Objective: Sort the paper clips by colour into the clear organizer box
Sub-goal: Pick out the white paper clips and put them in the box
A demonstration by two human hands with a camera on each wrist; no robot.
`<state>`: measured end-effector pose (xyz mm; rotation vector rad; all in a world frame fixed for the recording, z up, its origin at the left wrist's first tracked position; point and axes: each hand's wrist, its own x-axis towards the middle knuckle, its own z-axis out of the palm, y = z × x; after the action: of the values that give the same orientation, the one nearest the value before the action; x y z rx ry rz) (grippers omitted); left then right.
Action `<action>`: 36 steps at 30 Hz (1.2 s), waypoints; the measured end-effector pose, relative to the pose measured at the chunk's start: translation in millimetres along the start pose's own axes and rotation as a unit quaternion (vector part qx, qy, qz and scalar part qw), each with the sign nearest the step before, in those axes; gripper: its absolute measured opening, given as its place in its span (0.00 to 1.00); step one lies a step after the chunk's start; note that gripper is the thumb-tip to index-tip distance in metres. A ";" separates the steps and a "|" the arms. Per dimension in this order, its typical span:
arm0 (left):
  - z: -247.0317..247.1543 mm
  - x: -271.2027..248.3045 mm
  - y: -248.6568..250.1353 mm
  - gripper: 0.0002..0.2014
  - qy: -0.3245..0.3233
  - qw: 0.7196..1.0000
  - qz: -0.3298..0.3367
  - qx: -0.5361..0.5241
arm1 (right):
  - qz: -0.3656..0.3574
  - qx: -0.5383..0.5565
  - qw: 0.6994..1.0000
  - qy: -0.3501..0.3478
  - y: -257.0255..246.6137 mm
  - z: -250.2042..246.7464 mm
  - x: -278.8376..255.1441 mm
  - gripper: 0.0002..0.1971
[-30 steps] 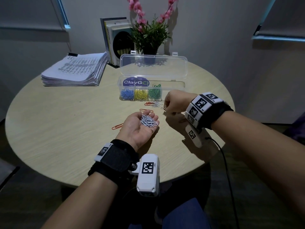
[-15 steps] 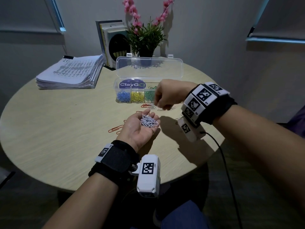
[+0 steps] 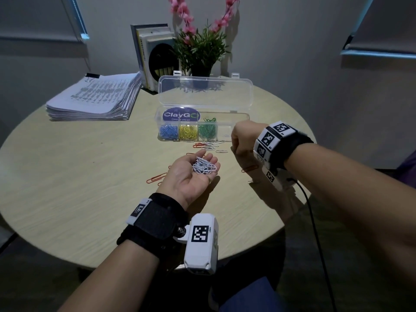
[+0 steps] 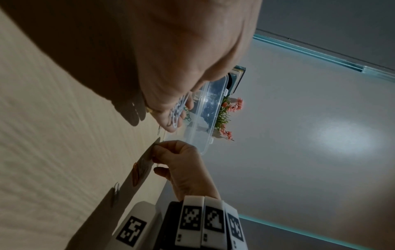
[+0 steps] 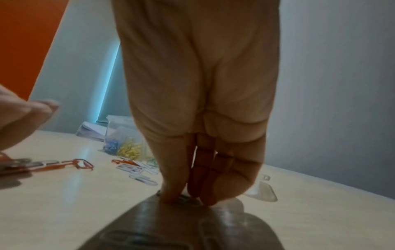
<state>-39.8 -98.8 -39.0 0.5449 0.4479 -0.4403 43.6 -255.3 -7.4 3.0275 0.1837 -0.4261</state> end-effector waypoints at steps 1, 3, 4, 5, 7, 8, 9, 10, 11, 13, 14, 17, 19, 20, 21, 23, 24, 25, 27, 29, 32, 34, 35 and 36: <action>-0.3 0.0 0.7 0.15 -0.001 1.000 -0.002 -0.001 | 0.000 -0.005 1.000 0.003 -0.7 4.5 1.1 0.12; -1.7 0.8 1.8 0.14 -0.001 1.000 -0.004 -0.004 | 0.003 -0.011 1.000 0.025 -1.9 12.5 3.2 0.12; -2.5 1.4 2.3 0.15 -0.001 1.000 -0.004 -0.005 | 0.004 -0.009 0.999 0.039 -2.9 14.4 3.9 0.13; -3.4 1.8 2.6 0.15 0.000 1.000 -0.003 -0.005 | 0.003 -0.002 0.999 0.047 -4.0 14.2 4.7 0.13; -4.2 1.9 2.8 0.15 0.000 1.000 -0.004 -0.006 | -0.001 0.023 0.999 0.034 -8.5 9.0 2.9 0.11; -4.3 1.9 3.2 0.15 0.000 1.000 -0.003 -0.008 | -0.006 0.043 0.999 0.025 -10.5 6.0 3.2 0.09; -4.5 1.7 3.7 0.15 0.000 1.000 -0.003 -0.009 | -0.011 0.068 0.997 0.020 -13.3 3.5 3.4 0.08; -5.0 1.6 4.4 0.15 0.000 1.000 -0.001 -0.011 | -0.019 0.089 0.996 0.018 -16.5 1.8 3.3 0.07; -5.3 1.4 4.9 0.15 0.001 1.000 0.000 -0.011 | -0.028 0.093 0.995 0.020 -19.8 1.7 4.2 0.08; -5.4 0.9 5.5 0.15 0.002 1.000 -0.001 -0.010 | -0.041 0.063 0.997 0.027 -23.3 4.3 5.5 0.11; -5.2 0.4 5.8 0.15 0.002 1.000 -0.001 -0.010 | -0.045 0.047 0.997 0.029 -23.6 5.2 6.3 0.12; -6.4 -0.5 6.9 0.15 0.002 1.000 0.002 -0.014 | -0.044 0.023 0.999 0.015 -24.2 5.1 7.0 0.14; -7.1 -0.6 7.5 0.15 0.001 1.000 0.003 -0.015 | -0.035 0.008 0.999 0.010 -23.7 7.7 6.2 0.15; -7.5 -0.7 7.7 0.15 0.001 1.000 0.002 -0.014 | -0.031 0.007 0.999 0.011 -23.4 9.3 5.3 0.15; -8.0 -1.0 7.8 0.15 0.002 1.000 0.002 -0.012 | -0.026 0.009 1.000 0.011 -23.4 10.8 4.4 0.14; -9.0 -1.2 7.6 0.15 0.003 1.000 0.003 -0.003 | -0.025 0.033 0.999 0.014 -22.0 9.7 0.6 0.10; -9.6 -1.3 7.4 0.16 0.002 1.000 0.003 0.001 | -0.034 0.065 0.997 0.018 -21.4 6.2 -2.7 0.07; -10.3 -1.1 7.1 0.16 0.001 1.000 0.002 0.003 | -0.046 0.116 0.992 0.015 -21.6 1.1 -6.5 0.04; -11.2 -0.7 6.3 0.17 -0.003 1.000 -0.001 -0.001 | -0.084 0.216 0.973 0.000 -26.9 -11.1 -17.0 0.03; -11.1 -0.1 5.2 0.18 -0.009 1.000 -0.002 -0.017 | -0.130 0.255 0.958 -0.011 -37.7 -20.5 -28.3 0.05; -9.1 -0.7 2.8 0.19 -0.017 1.000 -0.003 -0.026 | -0.154 0.256 0.954 -0.016 -49.5 -24.7 -39.4 0.07; -8.2 -2.4 0.2 0.19 -0.019 1.000 0.000 -0.019 | -0.142 0.247 0.959 -0.010 -45.7 -24.0 -42.4 0.06; -7.6 -3.7 -1.6 0.18 -0.018 1.000 0.001 -0.014 | -0.127 0.239 0.963 -0.007 -39.9 -22.8 -43.4 0.05; -6.9 -5.2 -3.7 0.17 -0.017 1.000 0.000 -0.009 | -0.106 0.225 0.969 0.000 -32.1 -20.7 -43.7 0.04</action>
<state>-47.8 -96.1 -43.1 0.5189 0.4193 -0.4438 3.4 -226.2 22.7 3.4659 0.4755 -0.5515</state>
